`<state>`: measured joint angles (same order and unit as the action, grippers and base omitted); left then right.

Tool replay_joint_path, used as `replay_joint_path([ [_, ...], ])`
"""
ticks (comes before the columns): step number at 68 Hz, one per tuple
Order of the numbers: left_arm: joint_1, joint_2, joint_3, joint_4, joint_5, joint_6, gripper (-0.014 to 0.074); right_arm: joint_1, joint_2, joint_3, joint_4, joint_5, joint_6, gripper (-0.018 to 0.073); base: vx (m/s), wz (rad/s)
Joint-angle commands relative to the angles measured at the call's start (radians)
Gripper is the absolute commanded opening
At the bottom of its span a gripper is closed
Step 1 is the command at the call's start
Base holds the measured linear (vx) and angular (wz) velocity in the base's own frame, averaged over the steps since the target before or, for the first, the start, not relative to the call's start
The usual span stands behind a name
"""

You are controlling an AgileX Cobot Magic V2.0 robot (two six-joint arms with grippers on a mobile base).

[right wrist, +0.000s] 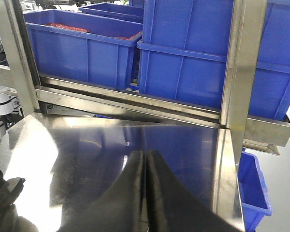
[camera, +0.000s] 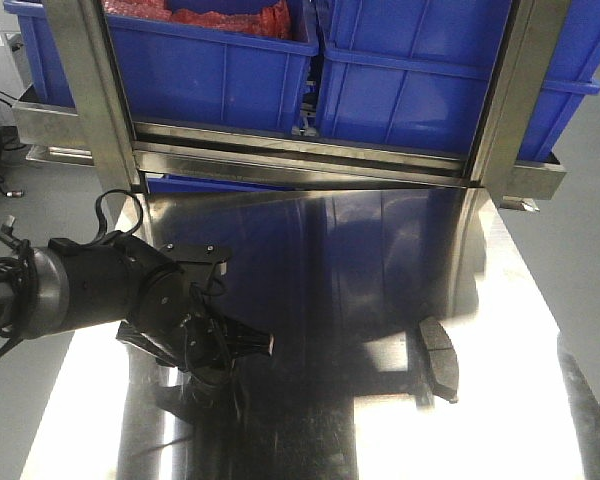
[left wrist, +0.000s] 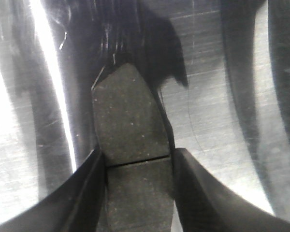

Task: Move and align brake pads A on conveyor
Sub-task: 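Lower the left gripper onto the nearer brake pad and close it, then lift the brake pad with the left gripper away from the table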

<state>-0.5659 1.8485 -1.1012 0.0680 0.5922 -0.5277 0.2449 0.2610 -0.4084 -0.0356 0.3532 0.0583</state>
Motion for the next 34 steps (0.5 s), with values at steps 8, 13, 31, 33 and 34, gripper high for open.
replay_joint_path([
  [8,-0.003,-0.112,-0.022,0.050,-0.041,-0.007,0.0122,-0.004,0.010,-0.026,-0.004,-0.076,-0.003,-0.0006,0.00,0.00],
  [13,-0.003,-0.149,-0.022,0.060,-0.054,-0.007,0.0120,-0.004,0.010,-0.026,-0.004,-0.076,-0.003,-0.0006,0.00,0.00],
  [31,-0.003,-0.317,0.002,0.126,-0.057,-0.008,0.0122,-0.004,0.010,-0.026,-0.004,-0.076,-0.003,-0.0006,0.00,0.00],
  [33,-0.003,-0.335,0.012,0.132,-0.057,-0.008,0.0122,-0.004,0.010,-0.026,-0.004,-0.076,-0.003,-0.0006,0.00,0.00],
  [34,-0.003,-0.347,0.019,0.140,-0.058,-0.008,0.0122,-0.004,0.010,-0.026,-0.004,-0.076,-0.003,-0.0006,0.00,0.00],
])
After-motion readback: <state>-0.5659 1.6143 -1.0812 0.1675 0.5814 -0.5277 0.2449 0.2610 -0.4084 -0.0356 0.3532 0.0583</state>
